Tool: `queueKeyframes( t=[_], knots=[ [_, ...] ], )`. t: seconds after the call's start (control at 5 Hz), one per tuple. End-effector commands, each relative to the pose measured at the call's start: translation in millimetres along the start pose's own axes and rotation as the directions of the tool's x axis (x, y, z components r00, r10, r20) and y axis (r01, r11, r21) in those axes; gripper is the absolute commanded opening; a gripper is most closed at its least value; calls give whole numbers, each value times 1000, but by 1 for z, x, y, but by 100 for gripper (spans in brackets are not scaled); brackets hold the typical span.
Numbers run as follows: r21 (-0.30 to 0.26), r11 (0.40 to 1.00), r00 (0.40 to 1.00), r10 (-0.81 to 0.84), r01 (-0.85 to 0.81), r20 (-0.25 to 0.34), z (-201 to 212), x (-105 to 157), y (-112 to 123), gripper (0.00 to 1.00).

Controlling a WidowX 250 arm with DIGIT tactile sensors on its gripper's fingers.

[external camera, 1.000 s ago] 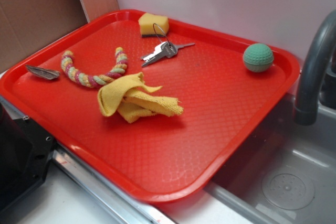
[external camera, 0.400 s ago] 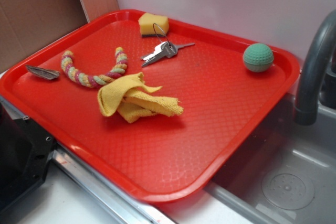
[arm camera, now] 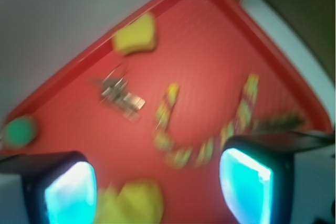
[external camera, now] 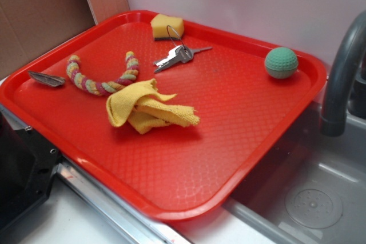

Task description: Grab the silver keys.

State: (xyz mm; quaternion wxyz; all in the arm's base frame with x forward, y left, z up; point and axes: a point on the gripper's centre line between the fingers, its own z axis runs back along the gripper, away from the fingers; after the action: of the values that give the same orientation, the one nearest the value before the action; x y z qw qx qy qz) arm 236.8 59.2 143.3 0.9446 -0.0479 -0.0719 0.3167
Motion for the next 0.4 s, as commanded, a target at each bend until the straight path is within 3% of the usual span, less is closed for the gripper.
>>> queueKeyframes(
  t=[0.0, 0.2],
  knots=[
    [-127, 992, 979, 14, 13, 205, -27, 37, 6, 100],
    [-147, 989, 970, 67, -33, 234, -40, 36, -6, 100]
  ],
)
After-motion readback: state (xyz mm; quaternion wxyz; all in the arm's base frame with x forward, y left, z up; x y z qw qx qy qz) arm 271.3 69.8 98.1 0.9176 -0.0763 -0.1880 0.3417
